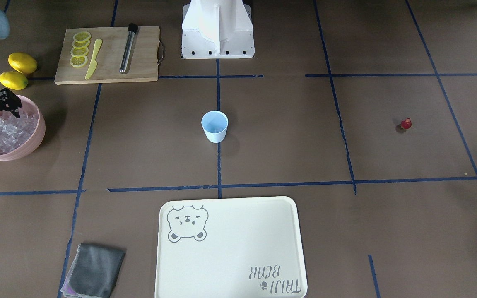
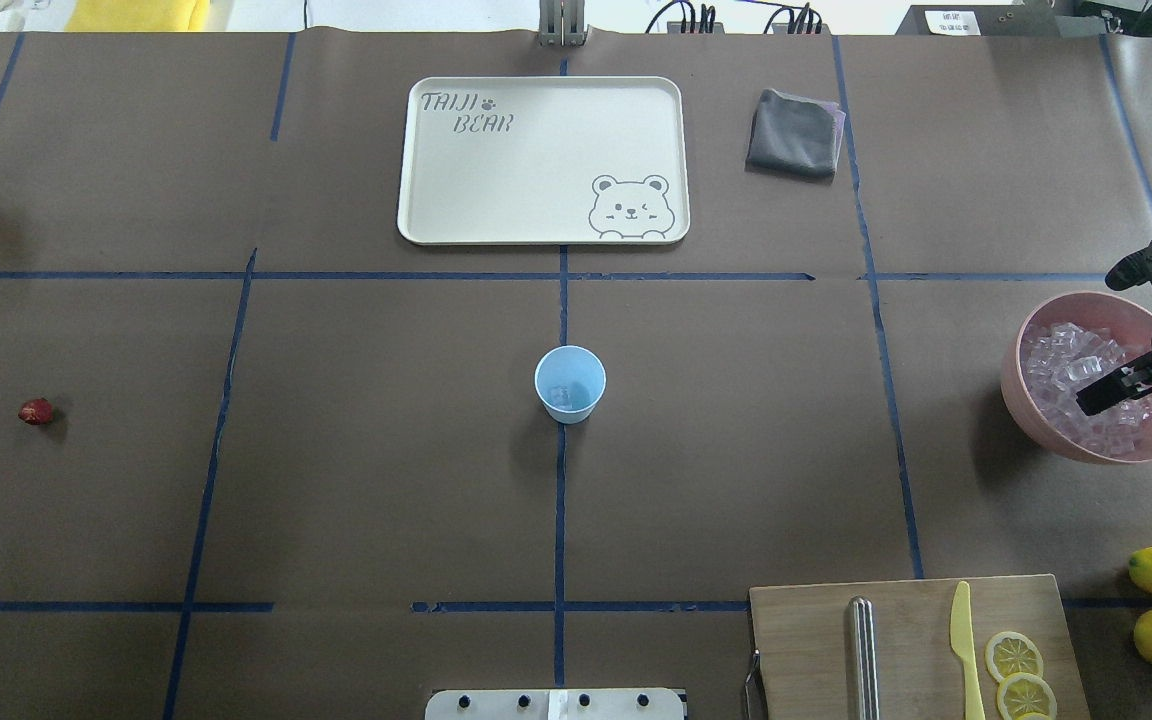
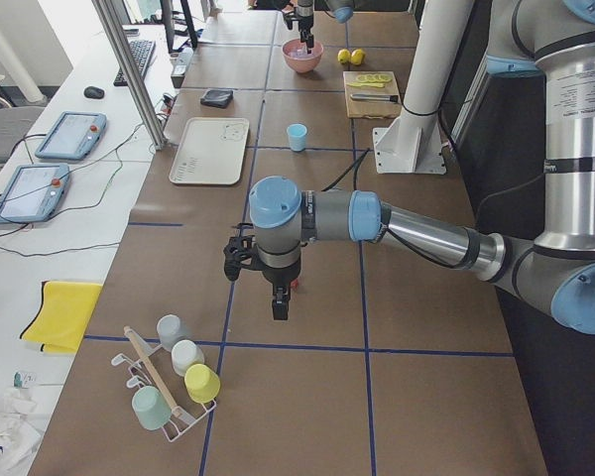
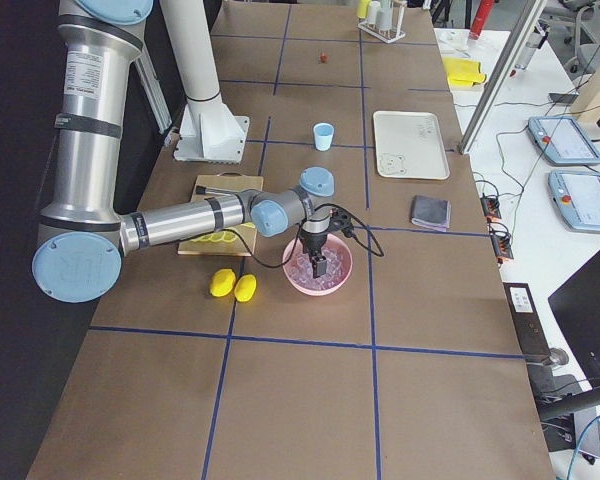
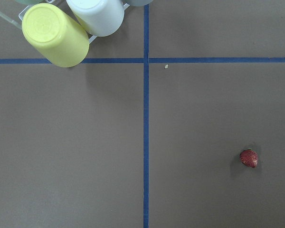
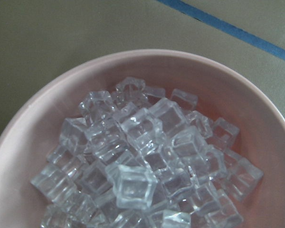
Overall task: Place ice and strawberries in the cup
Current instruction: 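Lower the right gripper into the bowl and grasp another ice cube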
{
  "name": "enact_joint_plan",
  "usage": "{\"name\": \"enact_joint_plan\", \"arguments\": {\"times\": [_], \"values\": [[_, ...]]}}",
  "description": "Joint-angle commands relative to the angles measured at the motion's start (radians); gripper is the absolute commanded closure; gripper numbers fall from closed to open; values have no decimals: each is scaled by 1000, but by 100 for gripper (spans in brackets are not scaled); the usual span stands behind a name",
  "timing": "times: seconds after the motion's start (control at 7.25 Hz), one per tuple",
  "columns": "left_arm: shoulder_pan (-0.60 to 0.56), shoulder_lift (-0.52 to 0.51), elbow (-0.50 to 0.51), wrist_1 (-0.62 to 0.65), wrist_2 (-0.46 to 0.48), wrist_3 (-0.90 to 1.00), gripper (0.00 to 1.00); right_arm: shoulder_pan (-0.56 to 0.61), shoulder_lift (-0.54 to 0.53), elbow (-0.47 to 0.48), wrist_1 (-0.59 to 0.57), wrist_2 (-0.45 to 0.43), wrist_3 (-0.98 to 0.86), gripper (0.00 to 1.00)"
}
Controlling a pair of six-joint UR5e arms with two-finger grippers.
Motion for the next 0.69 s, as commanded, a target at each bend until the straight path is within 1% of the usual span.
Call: {"name": "enact_joint_plan", "arguments": {"times": [0.0, 0.28, 0.55], "values": [[0, 0, -2, 0, -1, 0, 0, -2, 1, -6, -3, -2, -2, 15], [0, 3, -4, 0, -1, 0, 0, -1, -2, -4, -3, -3, -11, 17], [0, 11, -10, 0, -1, 0, 0, -1, -2, -6, -3, -3, -12, 26]]}}
